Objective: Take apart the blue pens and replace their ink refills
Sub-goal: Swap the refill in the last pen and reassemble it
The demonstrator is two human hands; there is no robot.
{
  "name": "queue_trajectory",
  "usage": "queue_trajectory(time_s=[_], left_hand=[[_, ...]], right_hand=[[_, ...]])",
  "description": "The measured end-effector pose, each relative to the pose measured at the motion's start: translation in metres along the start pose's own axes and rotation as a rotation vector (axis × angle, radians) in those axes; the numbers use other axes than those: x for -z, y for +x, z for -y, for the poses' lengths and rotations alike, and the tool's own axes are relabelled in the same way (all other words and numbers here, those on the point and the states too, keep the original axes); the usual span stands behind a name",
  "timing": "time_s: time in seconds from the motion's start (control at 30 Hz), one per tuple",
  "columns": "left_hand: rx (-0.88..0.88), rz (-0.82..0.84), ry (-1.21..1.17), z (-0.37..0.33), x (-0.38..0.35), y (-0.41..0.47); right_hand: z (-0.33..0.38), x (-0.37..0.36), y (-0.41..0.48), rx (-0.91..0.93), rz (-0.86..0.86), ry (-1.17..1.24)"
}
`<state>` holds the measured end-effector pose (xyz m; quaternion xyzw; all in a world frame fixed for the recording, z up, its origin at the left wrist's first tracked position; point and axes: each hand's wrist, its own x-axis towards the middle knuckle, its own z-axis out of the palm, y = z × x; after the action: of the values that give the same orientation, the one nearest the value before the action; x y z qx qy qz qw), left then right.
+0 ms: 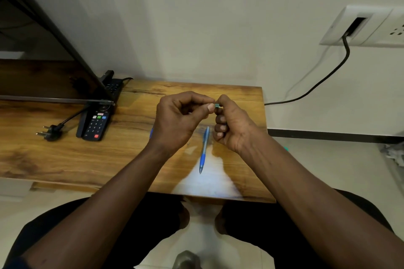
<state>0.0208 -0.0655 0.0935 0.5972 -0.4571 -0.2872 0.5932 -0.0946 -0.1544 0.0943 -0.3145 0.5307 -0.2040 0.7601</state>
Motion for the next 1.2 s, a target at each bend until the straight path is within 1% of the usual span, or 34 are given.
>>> queue_trajectory(time_s=[0.1,0.2,0.27,0.3,0.4,0.5,0.63,0.9,1.07,1.2], left_hand=[[-0.092,-0.028,0.194,0.0,-0.002,-0.001],[-0.234,-0.052,0.438,-0.002,-0.001,-0.003],[-0.309,-0.007,0.587,-0.002,0.0,-0.002],[-0.317,0.024,0.631,-0.001,0.0,-0.001],[-0.31,0.14,0.697,-0.003,0.003,0.003],[-0.343,0.243,0.758,-0.005,0.002,0.007],[-0.319,0.301,0.771,-0.004,-0.003,0.012],[-0.246,0.328,0.741,-0.006,-0.017,0.018],[-0.151,0.297,0.673,-0.005,-0.021,0.018],[-0.095,0.189,0.575,-0.001,-0.02,0.021]], right_hand=[[-0.002,0.0,0.0,0.006,-0.01,-0.009],[-0.005,0.001,0.001,-0.001,-0.028,-0.013],[-0.008,0.002,0.002,-0.023,-0.024,-0.005],[-0.01,0.003,0.003,-0.041,-0.019,0.0],[-0.017,0.008,0.006,-0.096,0.0,0.011],[-0.018,0.014,0.008,-0.138,0.011,0.03],[-0.017,0.019,0.009,-0.156,0.007,0.045],[-0.015,0.024,0.003,-0.169,-0.004,0.059],[-0.008,0.028,-0.002,-0.183,0.015,0.073],[-0.005,0.026,-0.003,-0.143,0.042,0.047]])
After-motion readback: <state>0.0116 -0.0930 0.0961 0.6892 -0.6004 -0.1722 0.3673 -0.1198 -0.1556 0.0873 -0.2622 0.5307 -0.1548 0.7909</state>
